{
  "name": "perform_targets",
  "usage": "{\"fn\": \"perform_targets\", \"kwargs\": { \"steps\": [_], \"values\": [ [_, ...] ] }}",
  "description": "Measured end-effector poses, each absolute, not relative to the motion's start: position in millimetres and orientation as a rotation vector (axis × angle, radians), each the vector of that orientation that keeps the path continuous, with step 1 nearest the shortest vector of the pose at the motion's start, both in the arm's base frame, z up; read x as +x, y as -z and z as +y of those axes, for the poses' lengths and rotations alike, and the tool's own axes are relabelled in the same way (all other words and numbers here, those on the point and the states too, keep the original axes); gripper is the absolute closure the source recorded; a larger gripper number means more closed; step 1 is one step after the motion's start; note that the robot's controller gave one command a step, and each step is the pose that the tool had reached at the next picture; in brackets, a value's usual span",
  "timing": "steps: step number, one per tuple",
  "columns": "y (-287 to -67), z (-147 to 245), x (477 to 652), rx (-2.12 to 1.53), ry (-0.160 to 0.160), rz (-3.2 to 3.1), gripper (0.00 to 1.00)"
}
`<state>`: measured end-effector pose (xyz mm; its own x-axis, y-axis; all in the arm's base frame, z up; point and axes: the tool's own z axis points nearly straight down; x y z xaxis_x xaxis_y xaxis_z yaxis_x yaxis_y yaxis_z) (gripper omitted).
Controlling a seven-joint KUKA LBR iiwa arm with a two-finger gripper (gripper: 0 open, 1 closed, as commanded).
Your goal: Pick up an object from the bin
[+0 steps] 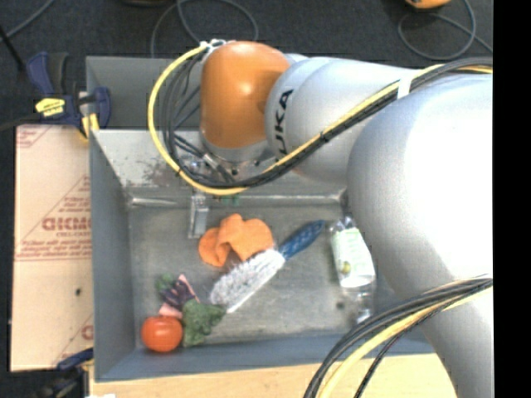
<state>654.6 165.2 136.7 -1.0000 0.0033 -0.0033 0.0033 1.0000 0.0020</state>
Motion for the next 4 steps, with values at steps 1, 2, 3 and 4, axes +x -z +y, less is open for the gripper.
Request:
{"fn": "perform_targets", "kwargs": {
  "steps": [1, 2, 3, 4],
  "values": [
    [-137, 165, 654.6, 0.006, -0.003, 3.138, 0.0],
    [-102, 122, 647.2, -0.078, -0.005, 3.129, 0.0],
    [-93, 73, 629.9, 0.017, -0.003, 3.141, 0.0],
    [-71, 66, 635.3, 0.076, -0.008, 3.127, 1.0]
  ]
}}
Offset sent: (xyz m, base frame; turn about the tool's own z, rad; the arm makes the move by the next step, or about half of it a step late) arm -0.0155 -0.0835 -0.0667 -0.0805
